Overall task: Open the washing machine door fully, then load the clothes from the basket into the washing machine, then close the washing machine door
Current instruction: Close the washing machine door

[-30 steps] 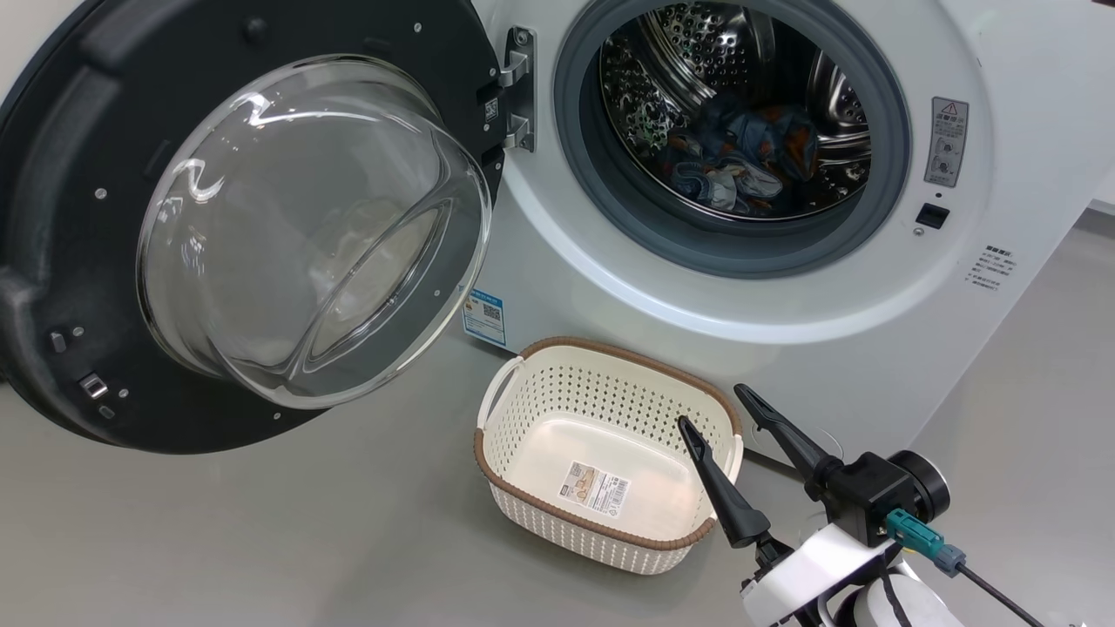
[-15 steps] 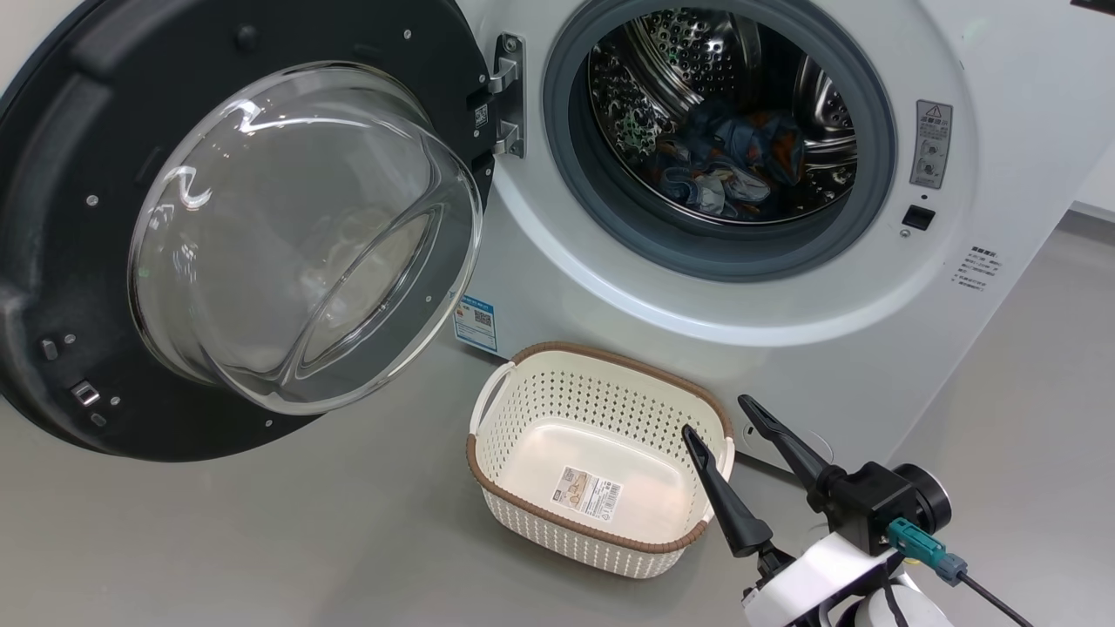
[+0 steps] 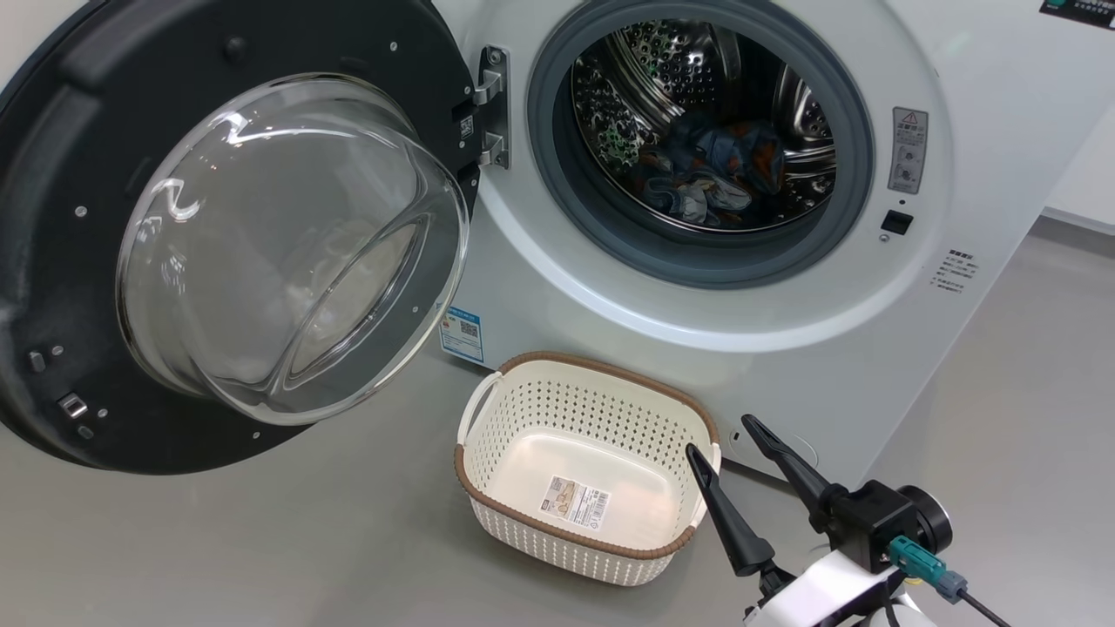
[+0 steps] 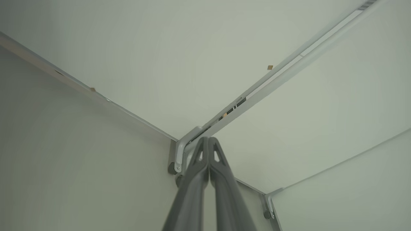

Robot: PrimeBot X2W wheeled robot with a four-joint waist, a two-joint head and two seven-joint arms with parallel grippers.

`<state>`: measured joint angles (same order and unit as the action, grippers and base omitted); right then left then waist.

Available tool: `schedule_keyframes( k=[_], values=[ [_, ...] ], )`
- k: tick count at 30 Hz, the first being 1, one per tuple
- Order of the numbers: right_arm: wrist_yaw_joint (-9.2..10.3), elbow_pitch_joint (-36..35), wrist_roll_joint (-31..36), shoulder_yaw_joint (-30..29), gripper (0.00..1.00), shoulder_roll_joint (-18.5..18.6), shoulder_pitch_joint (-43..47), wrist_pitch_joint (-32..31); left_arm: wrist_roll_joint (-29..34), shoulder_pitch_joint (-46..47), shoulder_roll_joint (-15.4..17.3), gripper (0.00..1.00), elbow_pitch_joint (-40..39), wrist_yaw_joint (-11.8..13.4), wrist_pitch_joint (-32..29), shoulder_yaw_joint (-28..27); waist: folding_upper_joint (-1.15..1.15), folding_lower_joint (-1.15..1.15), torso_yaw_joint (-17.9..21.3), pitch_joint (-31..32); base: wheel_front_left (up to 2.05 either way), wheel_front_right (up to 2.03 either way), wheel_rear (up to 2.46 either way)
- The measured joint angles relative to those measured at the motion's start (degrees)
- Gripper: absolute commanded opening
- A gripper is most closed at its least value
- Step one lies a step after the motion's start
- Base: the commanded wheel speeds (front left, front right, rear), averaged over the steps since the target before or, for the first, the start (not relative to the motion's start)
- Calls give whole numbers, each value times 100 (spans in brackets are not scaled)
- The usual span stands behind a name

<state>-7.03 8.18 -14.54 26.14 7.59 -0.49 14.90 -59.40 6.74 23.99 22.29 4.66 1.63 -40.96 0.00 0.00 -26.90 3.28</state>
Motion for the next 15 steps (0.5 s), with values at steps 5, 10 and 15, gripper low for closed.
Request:
schedule_keyframes(
  k=[5,10,15],
  values=[
    [0,-7,2,91,100,-24,-1,0,-162,320,342,0,358,101,-280,-216,0,0,135,12,0,0,0],
    [0,-12,4,101,100,-19,-1,0,-410,682,410,0,641,176,-516,-318,0,0,268,-34,0,0,0],
    [0,-14,12,108,100,-13,-1,0,-503,925,480,0,893,212,-622,-421,0,0,362,-92,0,0,0]
  ],
)
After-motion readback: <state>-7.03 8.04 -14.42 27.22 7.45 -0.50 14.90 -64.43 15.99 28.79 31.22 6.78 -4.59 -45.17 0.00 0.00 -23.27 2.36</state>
